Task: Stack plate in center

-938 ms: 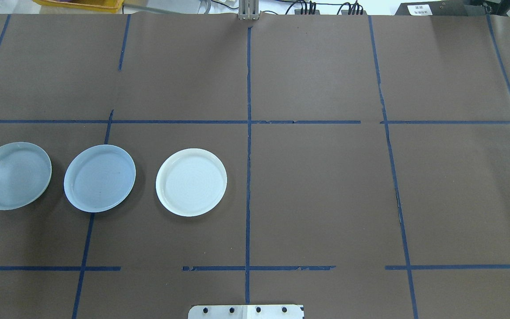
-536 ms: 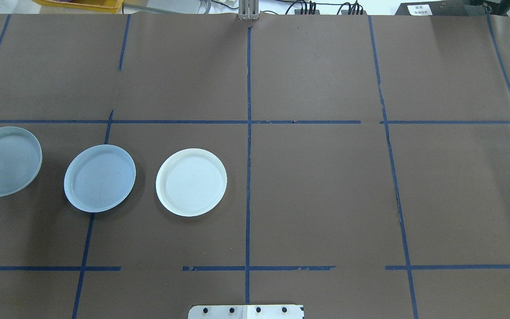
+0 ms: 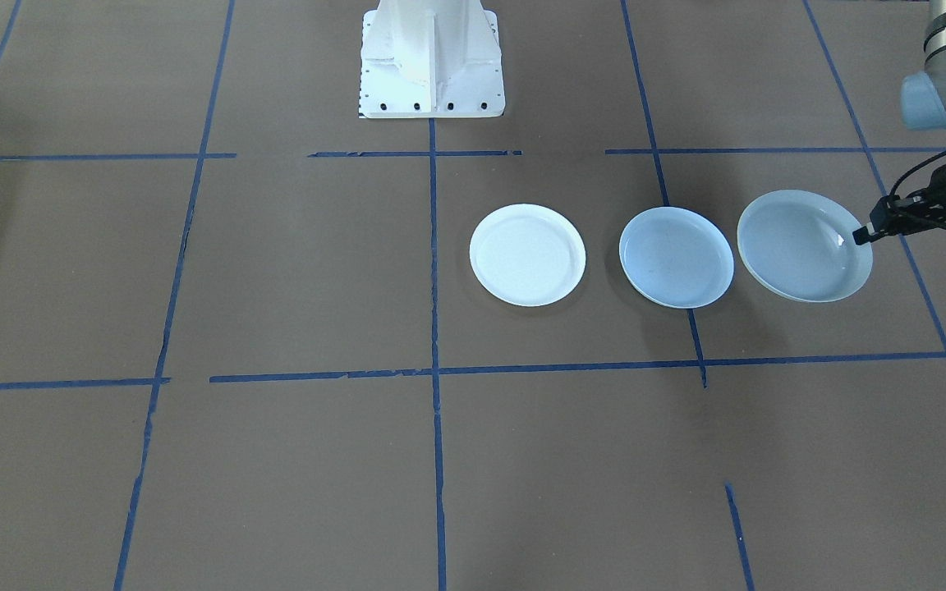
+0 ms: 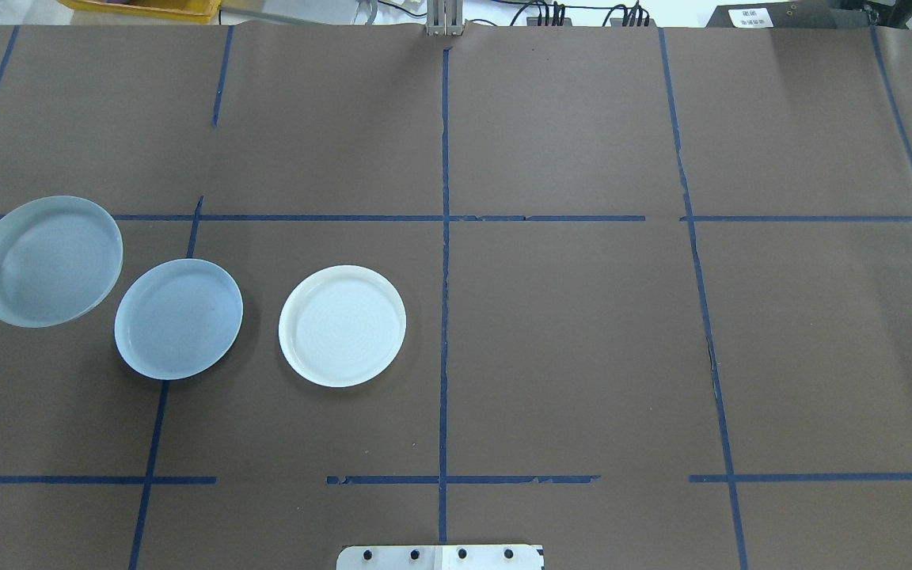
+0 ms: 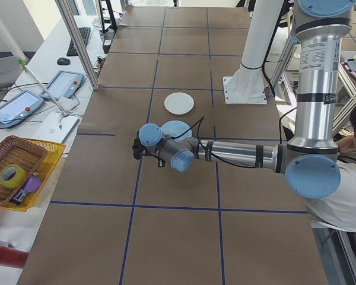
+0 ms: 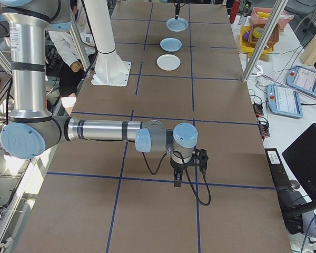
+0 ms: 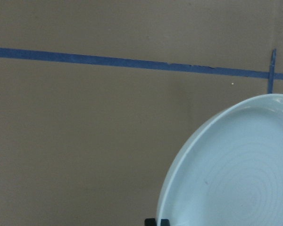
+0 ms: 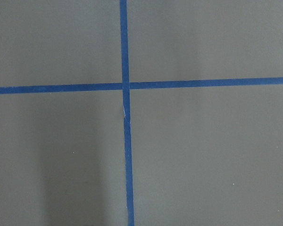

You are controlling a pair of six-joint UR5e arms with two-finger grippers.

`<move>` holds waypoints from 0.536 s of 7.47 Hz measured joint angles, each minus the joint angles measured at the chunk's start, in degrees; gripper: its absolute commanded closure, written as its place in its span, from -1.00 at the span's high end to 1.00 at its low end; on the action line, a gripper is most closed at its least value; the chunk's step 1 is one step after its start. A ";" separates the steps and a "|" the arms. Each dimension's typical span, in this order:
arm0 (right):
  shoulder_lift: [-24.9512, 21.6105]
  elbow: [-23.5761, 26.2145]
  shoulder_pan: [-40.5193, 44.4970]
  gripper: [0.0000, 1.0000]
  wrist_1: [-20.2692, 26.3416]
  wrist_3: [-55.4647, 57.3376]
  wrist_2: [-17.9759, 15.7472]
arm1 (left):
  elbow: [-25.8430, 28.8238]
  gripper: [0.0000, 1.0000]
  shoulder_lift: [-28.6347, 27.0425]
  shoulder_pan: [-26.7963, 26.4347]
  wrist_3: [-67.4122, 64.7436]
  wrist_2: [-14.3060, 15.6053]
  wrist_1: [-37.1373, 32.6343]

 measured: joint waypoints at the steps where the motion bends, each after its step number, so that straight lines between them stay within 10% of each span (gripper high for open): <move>1: 0.00 0.00 0.00 1.00 0.00 -0.02 0.02 | -0.98 -1.00 -0.23 3.32 -5.51 1.45 -1.68; 4: 0.00 0.00 0.00 1.00 0.00 0.01 -0.01 | -0.46 -1.00 -2.52 11.25 -18.07 4.01 -7.20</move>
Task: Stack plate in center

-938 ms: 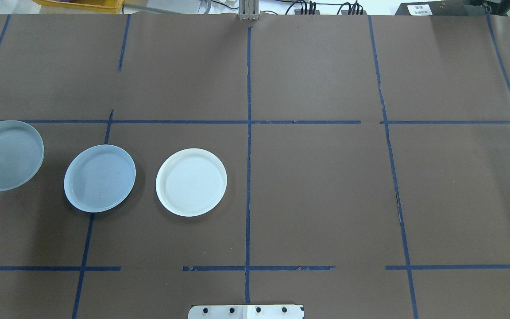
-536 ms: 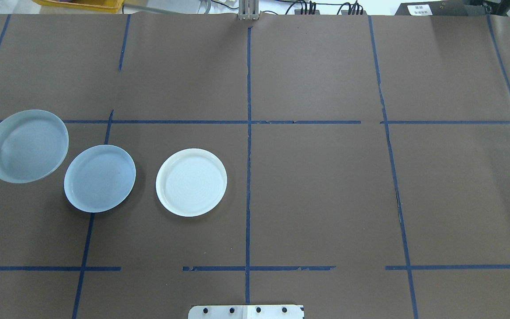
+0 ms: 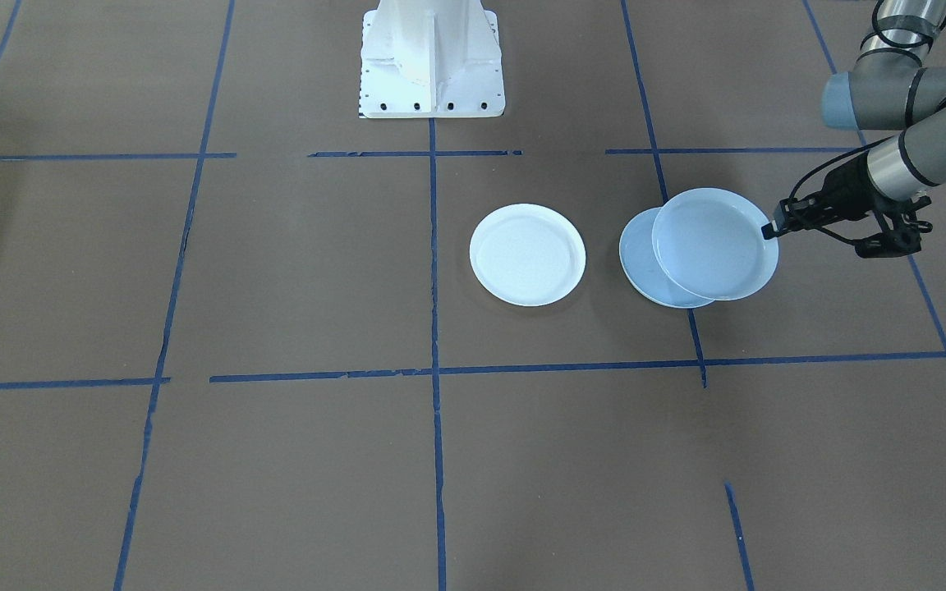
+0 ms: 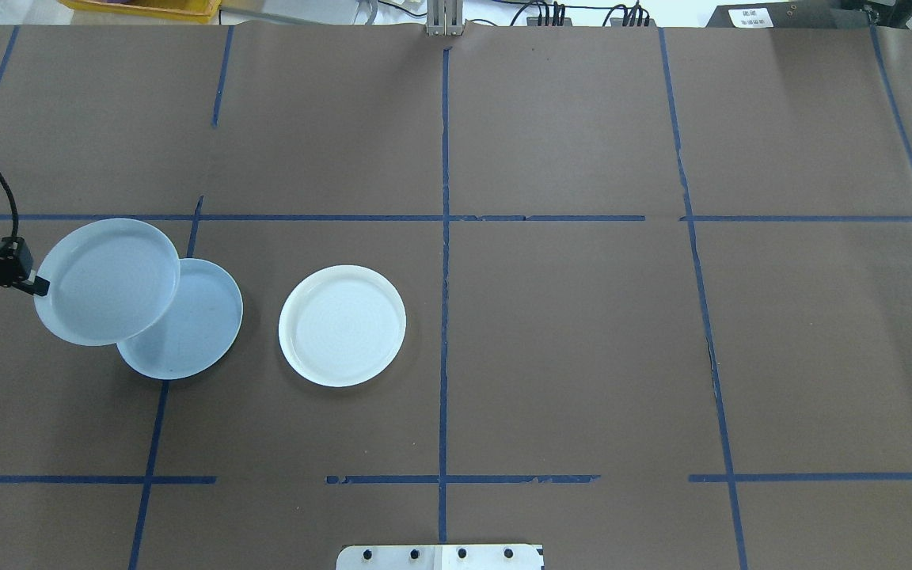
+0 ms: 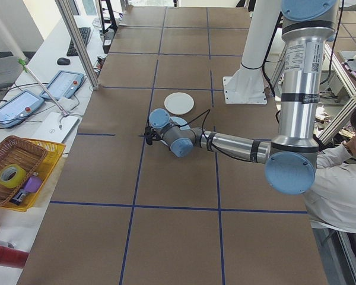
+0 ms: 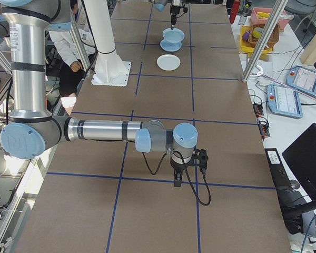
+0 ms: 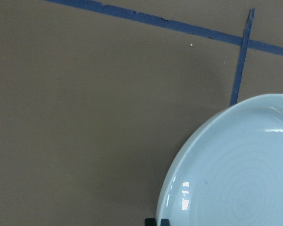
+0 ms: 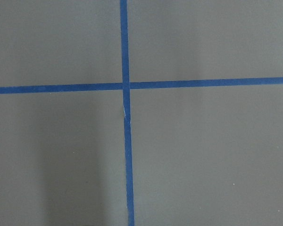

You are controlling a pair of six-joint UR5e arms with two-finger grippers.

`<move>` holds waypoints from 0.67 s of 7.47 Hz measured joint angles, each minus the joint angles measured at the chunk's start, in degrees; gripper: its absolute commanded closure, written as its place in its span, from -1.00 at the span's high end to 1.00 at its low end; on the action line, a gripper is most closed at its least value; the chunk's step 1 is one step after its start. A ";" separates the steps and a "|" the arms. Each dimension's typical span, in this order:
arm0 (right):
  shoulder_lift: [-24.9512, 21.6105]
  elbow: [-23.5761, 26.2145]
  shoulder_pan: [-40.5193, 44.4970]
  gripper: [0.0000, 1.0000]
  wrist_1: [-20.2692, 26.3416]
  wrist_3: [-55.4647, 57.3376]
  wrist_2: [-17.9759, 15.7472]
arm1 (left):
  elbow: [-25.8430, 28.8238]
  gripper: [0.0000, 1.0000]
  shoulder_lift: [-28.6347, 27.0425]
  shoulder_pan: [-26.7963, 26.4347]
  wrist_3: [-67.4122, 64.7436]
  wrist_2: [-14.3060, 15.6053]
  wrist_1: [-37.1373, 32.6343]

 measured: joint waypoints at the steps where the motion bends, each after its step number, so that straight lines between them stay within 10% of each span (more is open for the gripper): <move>1: 0.00 0.00 0.00 1.00 0.00 0.00 0.01 | 0.35 -1.00 -0.60 1.37 -1.61 0.34 -0.35; 2: 0.00 0.00 0.00 1.00 0.00 0.00 0.03 | 1.21 -1.00 -1.19 2.11 -2.23 0.82 -0.50; 3: 0.00 0.00 0.00 1.00 0.00 0.00 0.02 | 2.65 -0.36 -2.10 2.48 -2.46 1.08 -0.57; 4: 0.00 0.00 0.00 1.00 0.00 0.00 0.00 | 4.00 0.99 -2.95 2.61 -2.51 1.17 -0.63; 5: 0.00 0.00 0.00 1.00 0.00 0.00 0.00 | 4.67 1.00 -3.38 2.69 -2.60 1.25 -0.60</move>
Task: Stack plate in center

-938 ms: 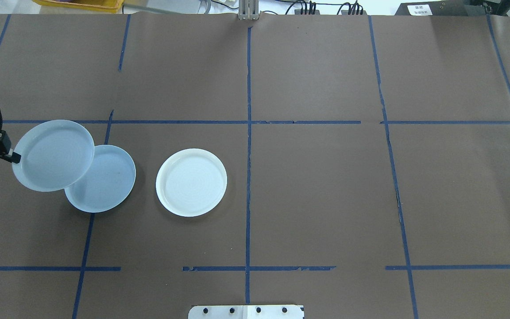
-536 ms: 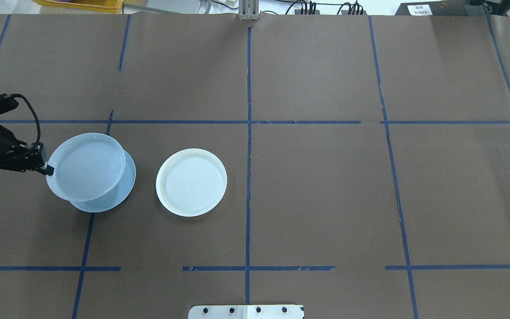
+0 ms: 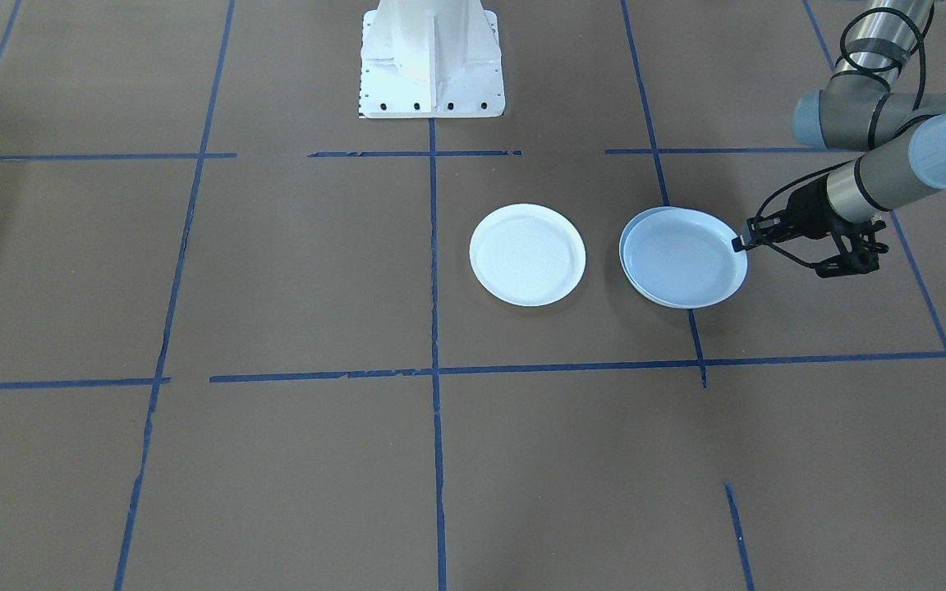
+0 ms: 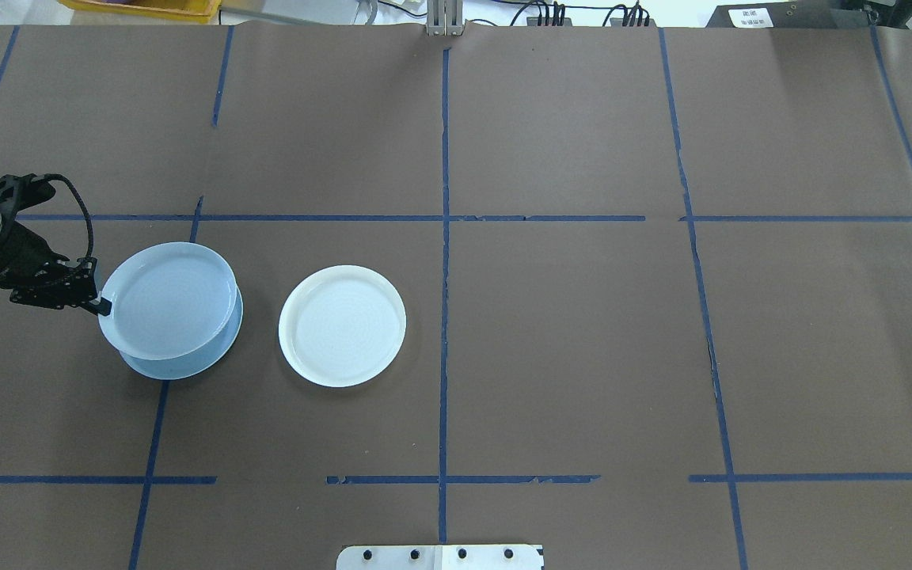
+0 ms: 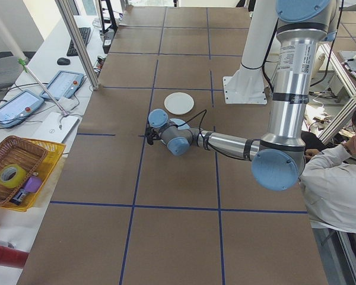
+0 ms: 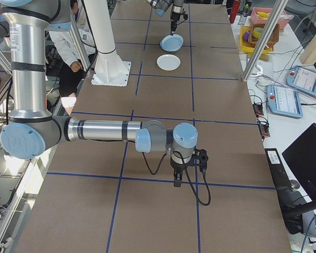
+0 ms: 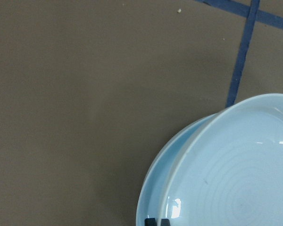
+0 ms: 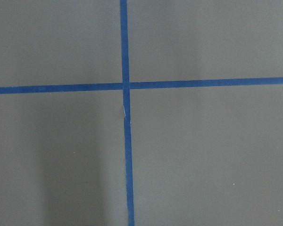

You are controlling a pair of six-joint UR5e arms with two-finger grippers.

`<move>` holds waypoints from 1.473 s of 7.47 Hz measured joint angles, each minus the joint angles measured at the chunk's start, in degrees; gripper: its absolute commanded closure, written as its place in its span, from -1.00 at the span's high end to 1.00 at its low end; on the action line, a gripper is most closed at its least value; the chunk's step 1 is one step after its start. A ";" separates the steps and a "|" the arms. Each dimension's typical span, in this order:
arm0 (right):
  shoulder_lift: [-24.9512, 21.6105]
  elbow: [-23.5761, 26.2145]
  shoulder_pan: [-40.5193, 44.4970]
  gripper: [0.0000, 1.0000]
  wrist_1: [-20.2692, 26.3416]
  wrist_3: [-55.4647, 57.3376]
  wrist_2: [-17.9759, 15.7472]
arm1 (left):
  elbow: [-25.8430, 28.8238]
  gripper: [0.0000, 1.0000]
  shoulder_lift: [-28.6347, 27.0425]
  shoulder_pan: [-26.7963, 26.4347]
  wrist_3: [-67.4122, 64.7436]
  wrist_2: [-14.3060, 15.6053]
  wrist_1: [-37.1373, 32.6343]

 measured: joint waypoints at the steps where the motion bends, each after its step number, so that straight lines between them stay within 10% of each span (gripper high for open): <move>1: 0.00 0.00 0.00 1.00 0.00 -0.02 -0.01 | 0.01 1.00 -0.19 0.05 -0.25 -0.05 0.11; 5: 0.00 0.00 0.00 1.00 0.00 -0.03 -0.01 | -5.14 1.00 -4.79 1.26 -9.45 0.79 0.65; 11: 0.00 0.00 0.00 1.00 0.00 0.00 -0.04 | -3.85 1.00 -13.64 16.58 -29.88 18.22 0.19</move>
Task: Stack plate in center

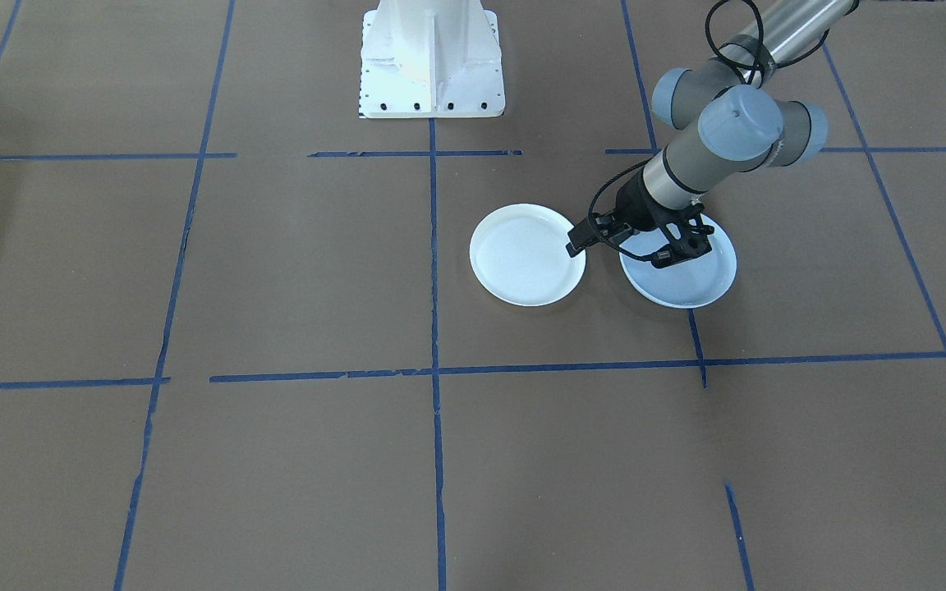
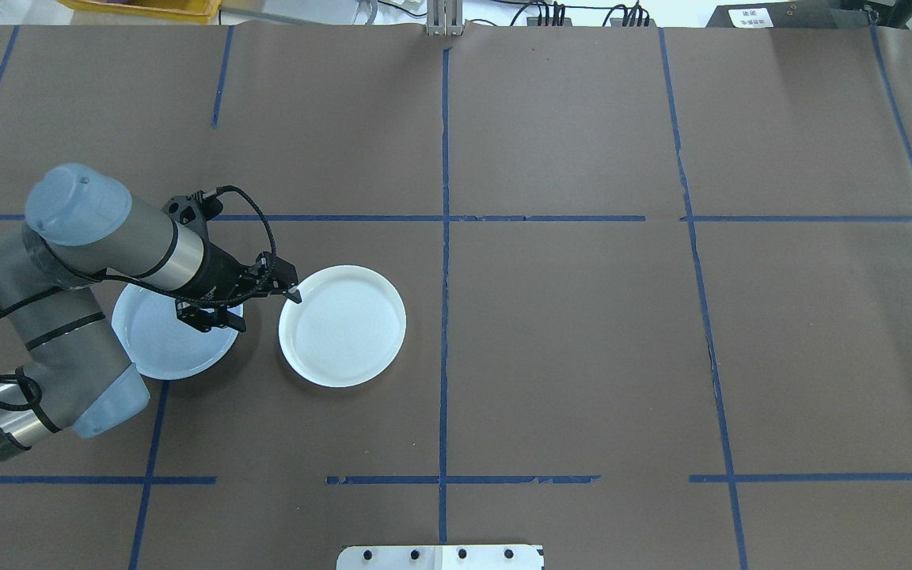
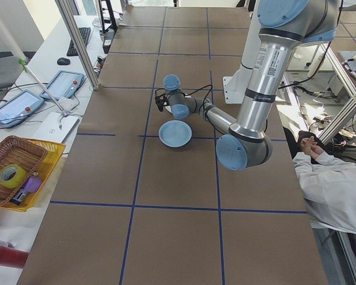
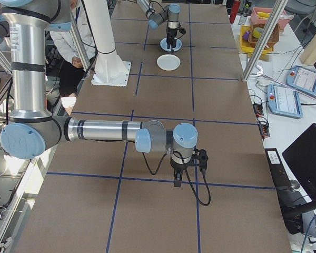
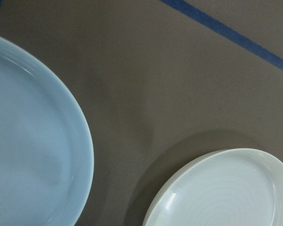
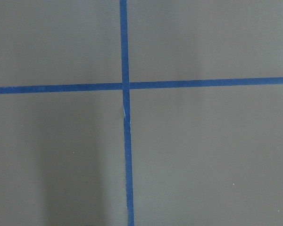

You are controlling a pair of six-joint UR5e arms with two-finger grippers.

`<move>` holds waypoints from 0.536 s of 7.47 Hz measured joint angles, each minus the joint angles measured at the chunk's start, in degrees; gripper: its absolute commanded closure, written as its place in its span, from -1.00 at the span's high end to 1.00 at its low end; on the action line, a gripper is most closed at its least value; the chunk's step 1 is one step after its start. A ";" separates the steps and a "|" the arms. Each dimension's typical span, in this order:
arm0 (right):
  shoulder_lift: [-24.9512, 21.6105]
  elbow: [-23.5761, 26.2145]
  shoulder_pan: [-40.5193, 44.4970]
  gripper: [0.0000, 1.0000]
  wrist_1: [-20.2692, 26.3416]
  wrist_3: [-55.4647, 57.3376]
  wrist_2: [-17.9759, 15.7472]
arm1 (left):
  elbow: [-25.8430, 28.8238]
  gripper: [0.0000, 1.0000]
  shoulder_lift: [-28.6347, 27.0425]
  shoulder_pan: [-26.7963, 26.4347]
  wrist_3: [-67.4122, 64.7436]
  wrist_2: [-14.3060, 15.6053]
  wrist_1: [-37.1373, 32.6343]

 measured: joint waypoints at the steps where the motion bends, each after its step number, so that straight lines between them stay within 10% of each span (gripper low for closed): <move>1: 0.00 0.00 0.00 1.00 0.00 0.00 0.01 | 0.60 0.67 -0.11 1.11 -0.68 0.65 -0.05; 3: 0.00 0.00 0.03 1.00 0.00 0.00 0.02 | 1.33 -0.70 -0.33 2.13 -0.96 0.96 -0.19; 4: 0.00 0.00 0.02 1.00 0.00 0.00 0.02 | 1.42 -1.00 -0.70 2.26 -0.81 0.81 -0.24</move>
